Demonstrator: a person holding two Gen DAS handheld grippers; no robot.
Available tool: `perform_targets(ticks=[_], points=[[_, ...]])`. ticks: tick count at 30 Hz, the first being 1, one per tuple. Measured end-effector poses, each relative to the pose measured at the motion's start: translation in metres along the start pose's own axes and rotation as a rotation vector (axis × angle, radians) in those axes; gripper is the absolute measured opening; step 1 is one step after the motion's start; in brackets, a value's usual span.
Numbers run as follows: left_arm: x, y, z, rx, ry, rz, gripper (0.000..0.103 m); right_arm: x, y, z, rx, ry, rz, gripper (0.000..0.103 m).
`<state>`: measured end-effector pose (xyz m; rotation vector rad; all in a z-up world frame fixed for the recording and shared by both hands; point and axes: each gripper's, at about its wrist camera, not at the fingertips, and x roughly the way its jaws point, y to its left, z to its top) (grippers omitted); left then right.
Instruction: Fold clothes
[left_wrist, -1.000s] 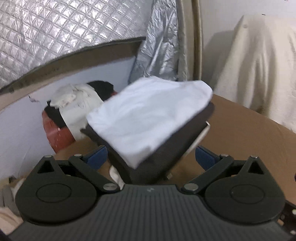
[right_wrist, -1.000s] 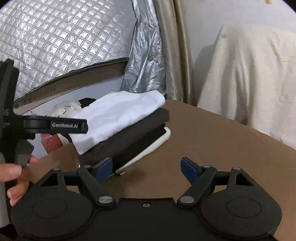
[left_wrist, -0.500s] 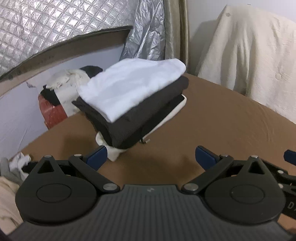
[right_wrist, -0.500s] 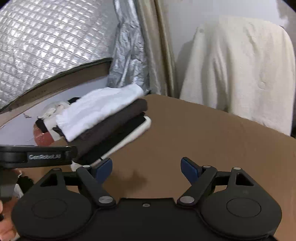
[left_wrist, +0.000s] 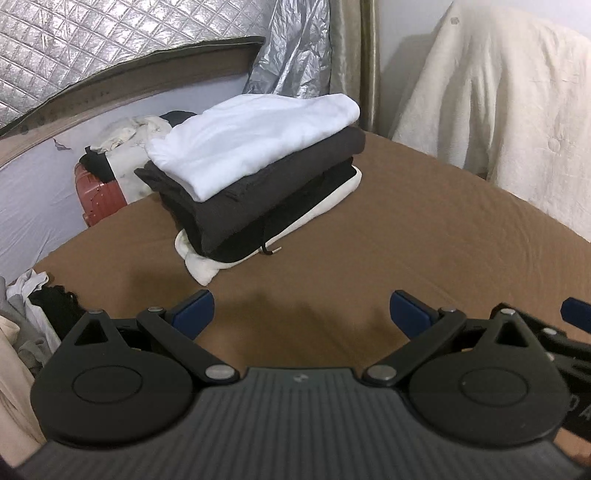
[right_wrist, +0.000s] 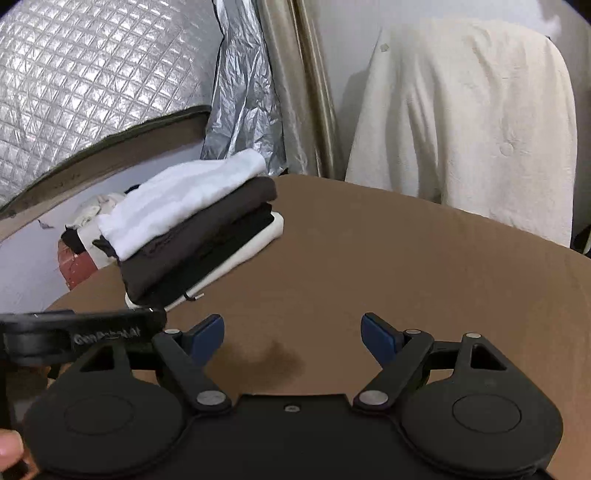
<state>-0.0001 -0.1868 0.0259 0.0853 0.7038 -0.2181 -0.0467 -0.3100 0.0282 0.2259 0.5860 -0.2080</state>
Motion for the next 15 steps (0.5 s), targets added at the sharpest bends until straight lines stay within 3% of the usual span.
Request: perform_targets(ticks=[15], points=[[0.0018,0.0066,-0.0011,-0.040,-0.009,-0.014,0.103,0.0059,0.0035,-0.0031,-0.014,0.007,-0.011,0.085]])
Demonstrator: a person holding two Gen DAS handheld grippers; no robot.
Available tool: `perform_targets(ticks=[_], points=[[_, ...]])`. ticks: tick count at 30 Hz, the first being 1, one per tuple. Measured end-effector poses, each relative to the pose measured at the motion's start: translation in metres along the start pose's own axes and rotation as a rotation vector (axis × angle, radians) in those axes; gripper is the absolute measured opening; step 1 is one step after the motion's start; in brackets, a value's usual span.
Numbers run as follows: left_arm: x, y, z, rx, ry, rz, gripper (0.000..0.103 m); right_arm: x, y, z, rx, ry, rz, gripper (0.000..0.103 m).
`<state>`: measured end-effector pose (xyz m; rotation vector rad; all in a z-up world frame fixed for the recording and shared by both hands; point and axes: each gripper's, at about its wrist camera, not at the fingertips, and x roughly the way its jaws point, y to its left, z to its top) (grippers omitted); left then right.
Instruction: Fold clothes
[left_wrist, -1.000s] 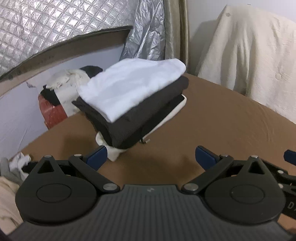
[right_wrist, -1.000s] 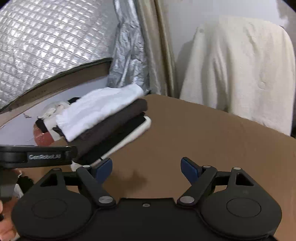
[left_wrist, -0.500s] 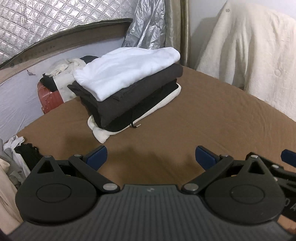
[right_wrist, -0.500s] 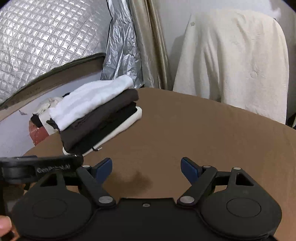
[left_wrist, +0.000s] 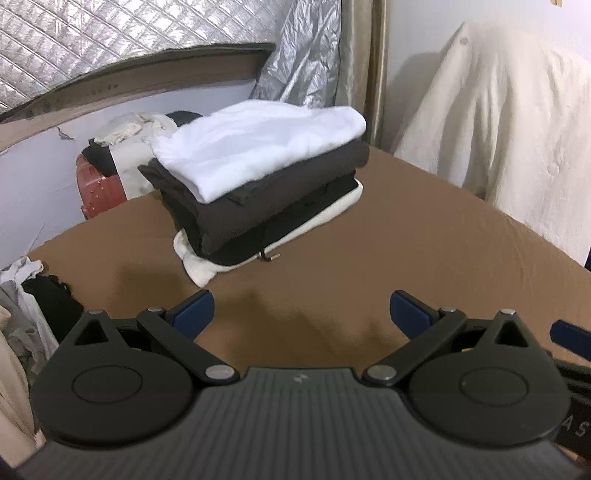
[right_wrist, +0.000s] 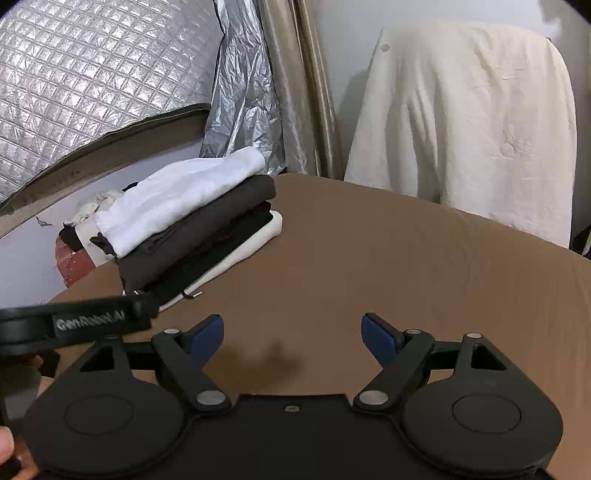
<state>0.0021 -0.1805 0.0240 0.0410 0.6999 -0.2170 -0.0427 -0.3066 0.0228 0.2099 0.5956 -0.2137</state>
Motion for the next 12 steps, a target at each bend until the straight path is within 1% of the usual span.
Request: perform_targets(ticks=[10,12], points=[[-0.0043,0.0013,0.0006,-0.013,-0.024,-0.006,0.103,0.0050,0.0002,-0.0035,0.021,0.019,0.007,0.085],[-0.0030,0.0011,0.0006,-0.013,-0.015,-0.008,0.103,0.0059,0.0004,-0.0042,0.018,0.023,0.006,0.085]])
